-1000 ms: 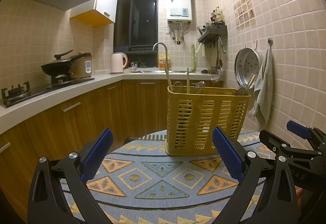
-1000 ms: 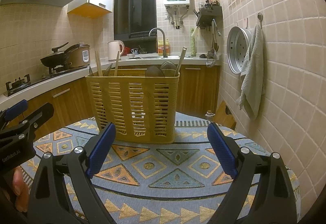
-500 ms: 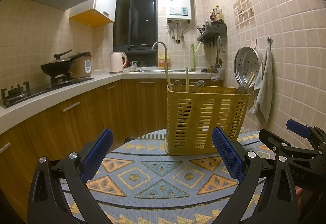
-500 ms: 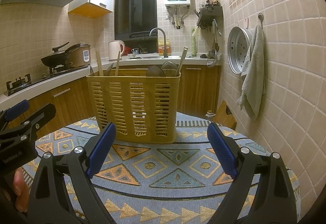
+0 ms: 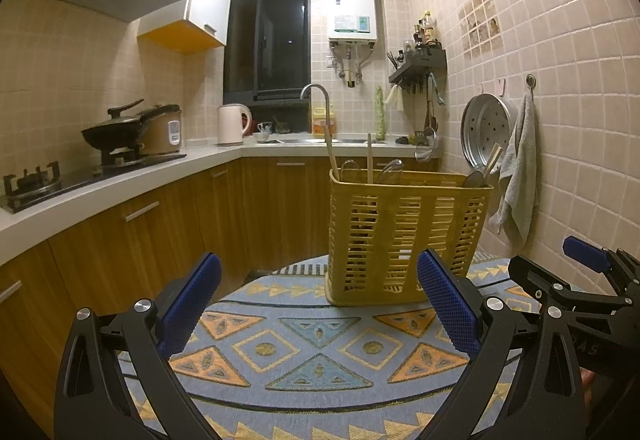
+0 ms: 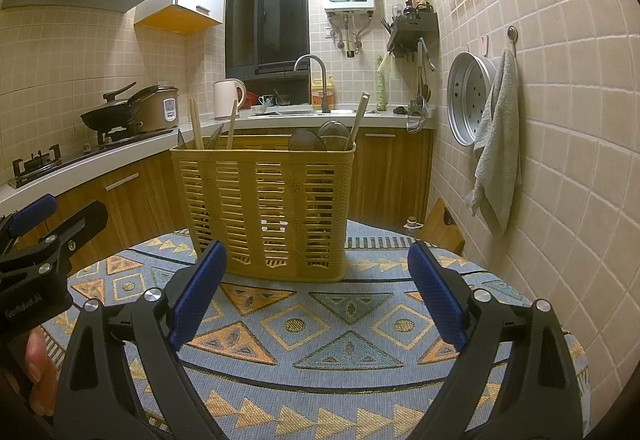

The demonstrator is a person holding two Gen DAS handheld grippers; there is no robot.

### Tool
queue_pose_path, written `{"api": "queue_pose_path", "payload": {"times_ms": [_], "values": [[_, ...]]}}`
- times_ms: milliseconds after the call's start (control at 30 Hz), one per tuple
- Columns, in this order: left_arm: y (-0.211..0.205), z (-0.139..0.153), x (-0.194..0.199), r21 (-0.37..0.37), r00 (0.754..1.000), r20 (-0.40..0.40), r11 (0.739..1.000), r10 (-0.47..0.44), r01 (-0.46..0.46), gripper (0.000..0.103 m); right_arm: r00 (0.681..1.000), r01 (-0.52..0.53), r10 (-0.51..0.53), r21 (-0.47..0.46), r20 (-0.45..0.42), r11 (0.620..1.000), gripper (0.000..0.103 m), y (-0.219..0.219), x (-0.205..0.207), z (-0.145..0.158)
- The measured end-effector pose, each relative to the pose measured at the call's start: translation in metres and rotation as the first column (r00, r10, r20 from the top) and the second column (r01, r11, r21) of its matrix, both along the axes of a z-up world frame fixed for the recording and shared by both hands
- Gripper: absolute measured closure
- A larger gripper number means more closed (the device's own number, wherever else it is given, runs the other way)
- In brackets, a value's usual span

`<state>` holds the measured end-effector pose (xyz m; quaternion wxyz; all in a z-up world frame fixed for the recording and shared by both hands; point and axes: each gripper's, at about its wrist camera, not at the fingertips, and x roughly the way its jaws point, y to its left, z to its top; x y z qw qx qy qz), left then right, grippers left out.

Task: Organize utensils

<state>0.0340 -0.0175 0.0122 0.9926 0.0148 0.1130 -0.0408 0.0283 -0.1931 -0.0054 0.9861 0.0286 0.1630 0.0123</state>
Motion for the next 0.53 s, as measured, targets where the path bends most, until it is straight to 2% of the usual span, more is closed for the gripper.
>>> {"api": "queue_pose_path", "payload": {"times_ms": [233,433,533], "values": [[0.001,0.001,-0.004,0.01,0.999,0.031,1.0,0.028,-0.029,0.008,1.0,0.0,0.0,-0.002,0.007,1.0,0.013,0.001,-0.002,0.001],[0.009,0.001,0.005,-0.038,0.999,-0.033,0.999,0.006,-0.008,0.007,1.0,-0.001,0.001,-0.003,0.008,1.0,0.013,0.001,-0.002,0.001],[0.01,0.001,0.006,-0.039,0.999,-0.038,0.999,0.014,-0.016,0.007,1.0,-0.002,0.002,-0.003,0.007,1.0,0.013,0.002,-0.002,0.002]]}}
